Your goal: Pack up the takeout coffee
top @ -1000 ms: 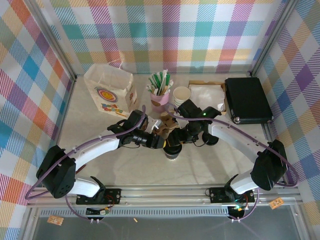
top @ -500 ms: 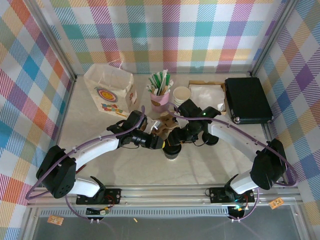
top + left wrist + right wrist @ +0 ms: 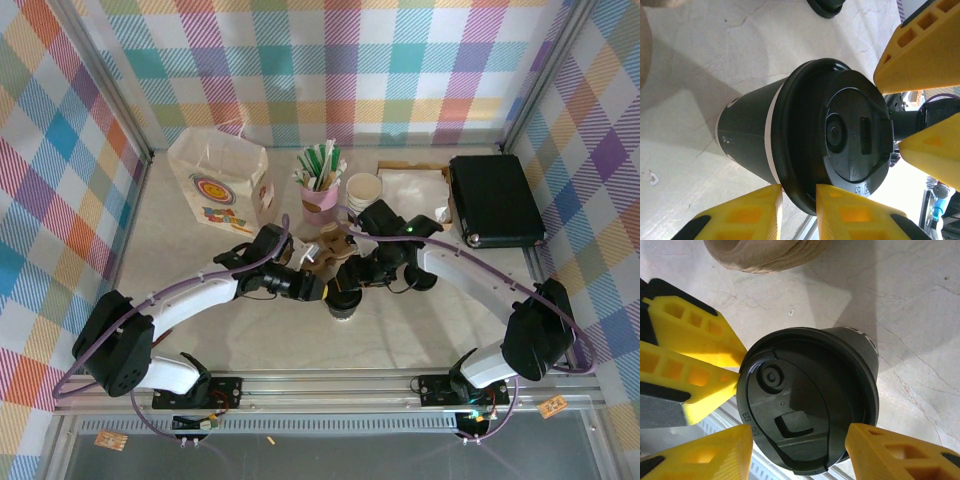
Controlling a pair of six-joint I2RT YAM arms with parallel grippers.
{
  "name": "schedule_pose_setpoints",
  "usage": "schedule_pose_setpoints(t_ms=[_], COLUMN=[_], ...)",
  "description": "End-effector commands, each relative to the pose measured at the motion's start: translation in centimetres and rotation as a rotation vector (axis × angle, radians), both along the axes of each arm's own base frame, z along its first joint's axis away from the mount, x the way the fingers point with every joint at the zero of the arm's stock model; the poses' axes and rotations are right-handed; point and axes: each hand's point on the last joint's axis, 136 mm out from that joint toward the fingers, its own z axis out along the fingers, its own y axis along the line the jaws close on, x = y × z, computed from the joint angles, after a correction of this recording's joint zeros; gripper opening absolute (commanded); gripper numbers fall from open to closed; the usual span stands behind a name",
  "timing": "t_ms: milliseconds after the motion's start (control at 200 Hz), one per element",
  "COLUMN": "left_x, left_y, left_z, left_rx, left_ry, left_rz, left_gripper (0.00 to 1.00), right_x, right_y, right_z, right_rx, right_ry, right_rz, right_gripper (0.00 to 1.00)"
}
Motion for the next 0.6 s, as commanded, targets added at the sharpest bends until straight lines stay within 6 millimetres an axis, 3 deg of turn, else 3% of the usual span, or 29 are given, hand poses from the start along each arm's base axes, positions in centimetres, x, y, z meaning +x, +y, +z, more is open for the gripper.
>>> schedule_pose_setpoints(t_ms=[0, 595], left_x=[-0.8, -0.7], left_y=[0.9, 1.0], left_z=[-2.0, -3.7], left_rx=[0.056, 0.074], left_ry=[0.042, 0.059], left_rz=[-0.004, 0.011], left_gripper=[0.23, 0.15], right_x=[-2.7, -2.9], right_y=[-1.1, -1.3], right_z=[-4.0, -4.6], right_rx=[-0.094, -0.121], right_ry=[0.152, 0.163], right_rz=[0.014, 0.020], right_gripper=[0.54, 0.53])
